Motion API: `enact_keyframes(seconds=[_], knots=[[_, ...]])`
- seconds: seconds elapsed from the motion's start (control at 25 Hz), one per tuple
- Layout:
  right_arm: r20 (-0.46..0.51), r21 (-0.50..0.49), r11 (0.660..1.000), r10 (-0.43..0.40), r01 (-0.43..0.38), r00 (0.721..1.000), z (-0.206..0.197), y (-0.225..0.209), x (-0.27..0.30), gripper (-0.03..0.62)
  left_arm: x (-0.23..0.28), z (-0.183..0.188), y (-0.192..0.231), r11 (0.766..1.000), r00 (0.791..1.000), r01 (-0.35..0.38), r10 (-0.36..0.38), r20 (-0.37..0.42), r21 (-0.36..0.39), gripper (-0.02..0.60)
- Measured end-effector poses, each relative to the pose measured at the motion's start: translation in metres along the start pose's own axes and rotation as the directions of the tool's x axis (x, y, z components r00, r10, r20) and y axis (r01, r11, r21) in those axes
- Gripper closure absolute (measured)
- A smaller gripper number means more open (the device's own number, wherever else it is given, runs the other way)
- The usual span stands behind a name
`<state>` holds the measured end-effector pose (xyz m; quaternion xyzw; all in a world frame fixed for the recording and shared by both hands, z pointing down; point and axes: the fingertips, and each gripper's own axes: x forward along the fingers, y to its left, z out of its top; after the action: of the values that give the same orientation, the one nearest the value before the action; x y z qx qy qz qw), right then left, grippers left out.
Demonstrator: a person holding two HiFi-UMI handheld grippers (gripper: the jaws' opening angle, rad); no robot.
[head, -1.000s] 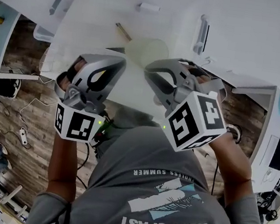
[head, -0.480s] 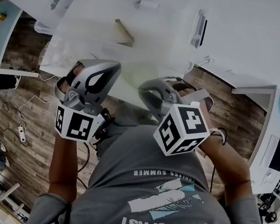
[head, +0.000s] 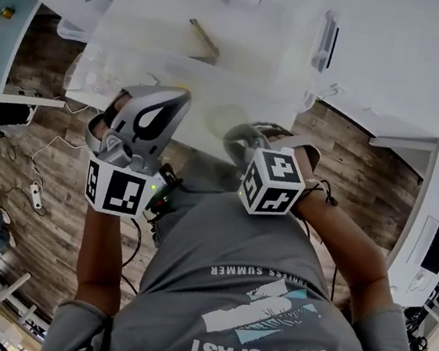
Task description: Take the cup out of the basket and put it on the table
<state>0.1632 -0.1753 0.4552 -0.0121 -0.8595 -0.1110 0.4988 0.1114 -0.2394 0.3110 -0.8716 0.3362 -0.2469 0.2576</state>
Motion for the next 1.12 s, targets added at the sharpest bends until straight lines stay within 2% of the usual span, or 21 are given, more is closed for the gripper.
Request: enact_keyframes(seconds=[0.44, 1.12], knots=[[-0.075, 0.049, 0.997, 0.064, -0.060, 0.995, -0.045, 0.016, 0.064, 0.568, -0.001, -0.003, -0.008, 1.000, 1.000, 0.005, -0.006, -0.015, -0.010, 0.574], [-0.215, 0.022, 0.993, 0.120, -0.118, 0.969, -0.079, 0.029, 0.108, 0.566, 0.000, -0.003, -0.017, 1.000, 1.000, 0.010, -0.010, -0.019, -0.023, 0.574]])
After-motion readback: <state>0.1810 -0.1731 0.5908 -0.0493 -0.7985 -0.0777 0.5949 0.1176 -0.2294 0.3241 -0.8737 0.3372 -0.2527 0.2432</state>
